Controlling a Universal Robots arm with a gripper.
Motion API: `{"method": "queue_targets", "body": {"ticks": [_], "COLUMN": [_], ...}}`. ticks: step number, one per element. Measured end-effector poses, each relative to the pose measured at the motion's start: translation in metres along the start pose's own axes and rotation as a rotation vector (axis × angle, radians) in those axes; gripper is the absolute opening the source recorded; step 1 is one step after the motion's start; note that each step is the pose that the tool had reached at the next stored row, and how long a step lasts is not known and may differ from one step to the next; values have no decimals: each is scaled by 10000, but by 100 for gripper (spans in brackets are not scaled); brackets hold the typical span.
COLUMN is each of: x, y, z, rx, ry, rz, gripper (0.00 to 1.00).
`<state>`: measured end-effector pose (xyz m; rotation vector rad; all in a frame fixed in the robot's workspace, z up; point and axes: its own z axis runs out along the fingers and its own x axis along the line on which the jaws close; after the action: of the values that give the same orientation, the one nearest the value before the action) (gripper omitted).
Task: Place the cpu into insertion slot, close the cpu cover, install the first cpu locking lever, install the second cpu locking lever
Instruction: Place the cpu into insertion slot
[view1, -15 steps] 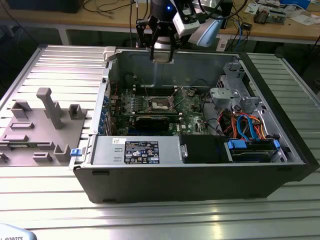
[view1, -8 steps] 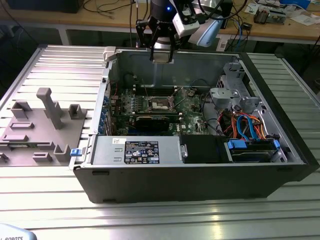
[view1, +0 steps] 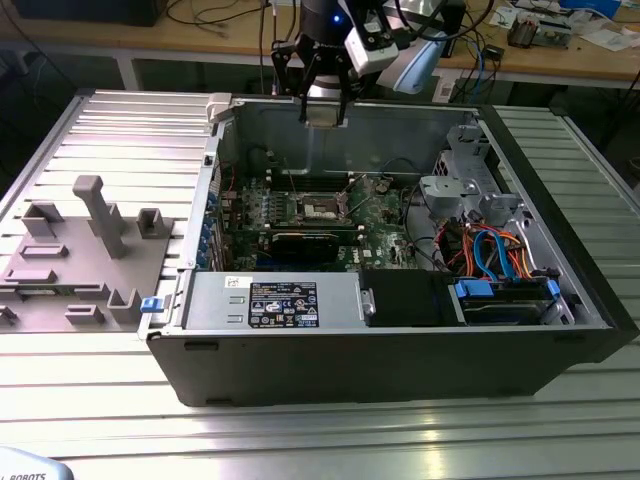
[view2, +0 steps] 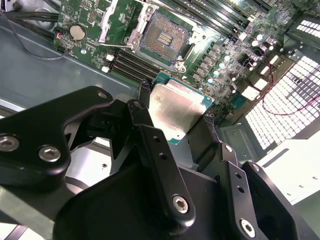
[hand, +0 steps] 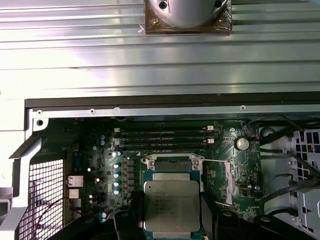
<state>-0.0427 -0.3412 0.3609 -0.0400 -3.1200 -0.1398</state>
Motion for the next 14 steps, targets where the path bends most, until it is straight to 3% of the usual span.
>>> {"method": "queue_targets", "body": {"ticks": [14], "x": [9], "y": [-3], "z": [32], "rx": [0], "ry": [0], "rz": [0], "gripper": [54]}}
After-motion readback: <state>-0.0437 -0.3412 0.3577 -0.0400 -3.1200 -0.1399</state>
